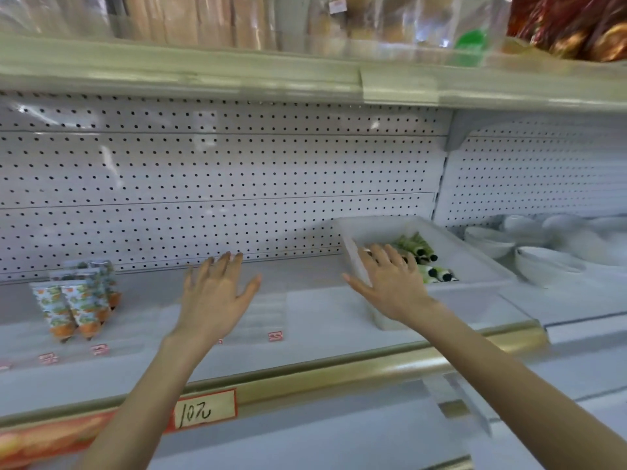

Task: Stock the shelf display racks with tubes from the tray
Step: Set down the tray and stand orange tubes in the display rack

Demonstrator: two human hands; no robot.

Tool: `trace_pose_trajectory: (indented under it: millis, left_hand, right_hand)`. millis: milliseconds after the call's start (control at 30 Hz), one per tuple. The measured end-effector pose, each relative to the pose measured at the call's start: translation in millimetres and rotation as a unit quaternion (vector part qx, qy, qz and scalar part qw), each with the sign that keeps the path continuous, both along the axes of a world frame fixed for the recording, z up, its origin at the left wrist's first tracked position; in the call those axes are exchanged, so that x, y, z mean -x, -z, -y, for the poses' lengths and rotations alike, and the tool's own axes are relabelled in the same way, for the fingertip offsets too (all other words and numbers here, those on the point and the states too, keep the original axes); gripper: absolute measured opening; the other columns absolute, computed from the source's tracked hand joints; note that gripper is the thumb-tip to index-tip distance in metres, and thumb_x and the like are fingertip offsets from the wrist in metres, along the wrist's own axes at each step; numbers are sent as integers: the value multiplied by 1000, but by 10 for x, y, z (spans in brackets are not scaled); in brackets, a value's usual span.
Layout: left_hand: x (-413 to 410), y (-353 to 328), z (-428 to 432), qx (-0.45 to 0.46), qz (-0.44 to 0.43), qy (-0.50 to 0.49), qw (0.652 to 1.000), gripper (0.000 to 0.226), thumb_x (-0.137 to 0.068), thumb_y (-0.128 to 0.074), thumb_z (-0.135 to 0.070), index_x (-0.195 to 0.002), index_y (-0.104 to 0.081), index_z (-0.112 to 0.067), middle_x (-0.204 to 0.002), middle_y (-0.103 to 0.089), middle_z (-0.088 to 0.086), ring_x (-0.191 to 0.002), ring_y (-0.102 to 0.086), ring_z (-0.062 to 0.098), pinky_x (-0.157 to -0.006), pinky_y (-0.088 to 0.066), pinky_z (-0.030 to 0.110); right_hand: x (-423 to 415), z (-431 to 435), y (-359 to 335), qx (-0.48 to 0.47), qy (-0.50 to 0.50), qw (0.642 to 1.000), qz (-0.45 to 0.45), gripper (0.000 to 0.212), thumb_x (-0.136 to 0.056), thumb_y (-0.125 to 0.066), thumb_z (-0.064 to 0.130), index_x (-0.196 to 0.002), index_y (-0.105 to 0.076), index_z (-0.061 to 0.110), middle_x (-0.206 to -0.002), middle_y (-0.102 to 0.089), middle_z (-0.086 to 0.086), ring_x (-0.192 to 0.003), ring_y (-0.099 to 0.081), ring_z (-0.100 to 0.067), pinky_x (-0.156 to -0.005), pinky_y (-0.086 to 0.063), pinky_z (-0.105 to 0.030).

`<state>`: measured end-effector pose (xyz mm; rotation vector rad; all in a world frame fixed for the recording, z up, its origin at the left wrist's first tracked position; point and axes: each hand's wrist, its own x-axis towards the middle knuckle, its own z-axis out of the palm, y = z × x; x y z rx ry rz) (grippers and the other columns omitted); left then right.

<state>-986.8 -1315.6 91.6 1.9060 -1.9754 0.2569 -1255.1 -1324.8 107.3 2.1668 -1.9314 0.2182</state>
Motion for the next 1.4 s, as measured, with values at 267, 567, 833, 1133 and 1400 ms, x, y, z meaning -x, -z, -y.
trace_pose_trajectory:
  millis: [267,567,833,1133,1400]
  left_hand:
    - [545,32,21,-14,0,26,1000,98,-67,5,-68,-142,-34,-18,-148,-35,4,-136,-29,25,-109,-20,46]
    - [842,-189,460,-42,-36,90,994,63,-94,-22,-58,-147,-22,-23,-154,-23,-2,-142,-17,21,-114,-9,41]
    - [1042,-253,970,-92,-54,130,986,60,-95,-22,-55,-147,-17,-26,-156,-16,-7,-143,-12,17,-116,-6,37]
    - [1248,-203,1225,-108,-54,172,978,59,-96,-23,-53,-147,-20,-24,-154,-21,-5,-142,-15,19,-116,-9,38]
    - [1410,-147,1439,-105,-53,155,981,60,-95,-23,-54,-147,-20,-23,-155,-21,-4,-141,-18,20,-115,-13,40]
  right_hand:
    - [412,-52,10,-35,3,999,12,69,-92,-17,63,-149,-16,24,-157,-11,3,-145,-10,-22,-114,-13,-52]
    - [663,284,-157,-44,34,995,77,60,-94,-21,59,-143,-27,25,-153,-22,0,-140,-22,-24,-111,-17,-47]
    - [859,783,-197,-65,73,988,116,54,-97,-30,49,-143,-27,22,-152,-24,-2,-137,-26,-25,-108,-26,-46]
    - [1069,1134,-89,-103,86,984,118,56,-98,-37,43,-146,-19,21,-153,-20,-4,-136,-28,-27,-105,-31,-45]
    - [1221,1590,-154,-137,58,983,110,59,-93,-54,26,-144,-26,13,-144,-32,-13,-128,-38,-29,-103,-37,-41]
